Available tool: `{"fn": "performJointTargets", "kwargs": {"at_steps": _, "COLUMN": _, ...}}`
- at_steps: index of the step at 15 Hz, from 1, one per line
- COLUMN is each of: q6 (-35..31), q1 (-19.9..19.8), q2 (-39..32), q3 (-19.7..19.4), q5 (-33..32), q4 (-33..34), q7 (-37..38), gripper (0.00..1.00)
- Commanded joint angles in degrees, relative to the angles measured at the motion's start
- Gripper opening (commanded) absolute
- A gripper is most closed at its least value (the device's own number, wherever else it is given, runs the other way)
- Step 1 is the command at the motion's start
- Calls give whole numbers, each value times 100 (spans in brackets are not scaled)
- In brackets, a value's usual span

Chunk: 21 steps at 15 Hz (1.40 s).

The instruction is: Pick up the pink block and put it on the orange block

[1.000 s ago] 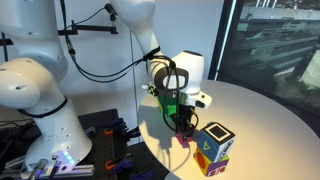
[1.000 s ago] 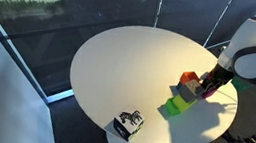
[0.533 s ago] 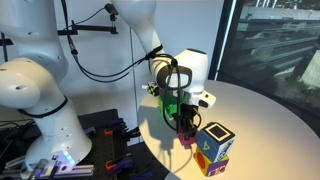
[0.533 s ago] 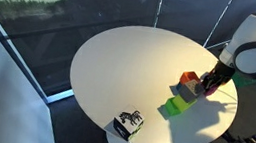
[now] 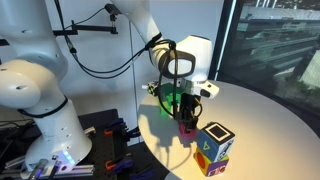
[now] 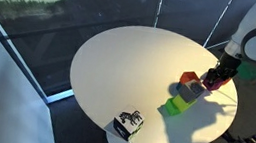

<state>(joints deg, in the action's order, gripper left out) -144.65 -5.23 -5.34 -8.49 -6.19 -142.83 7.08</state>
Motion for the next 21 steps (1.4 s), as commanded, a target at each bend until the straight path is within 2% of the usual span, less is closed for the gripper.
{"fn": "performJointTargets", "kwargs": {"at_steps": 1, "q6": 490, "q1": 3, "q2": 468, "q3": 24, "q5": -170, "q4": 27, "q7": 301, "gripper": 31}}
{"fn": "performJointTargets", "kwargs": {"at_steps": 10, "q6": 1084, "q1": -1, "q2": 1012, "q3": 268, "q5": -70, "q4": 261, "q7": 574, "gripper": 31}}
{"fn": "performJointTargets", "kwargs": {"at_steps": 21, "q6": 1427, "q1": 219, "q2": 836, "q3": 726, "q5": -112, "q4": 742, "q7": 1313, "gripper": 31}}
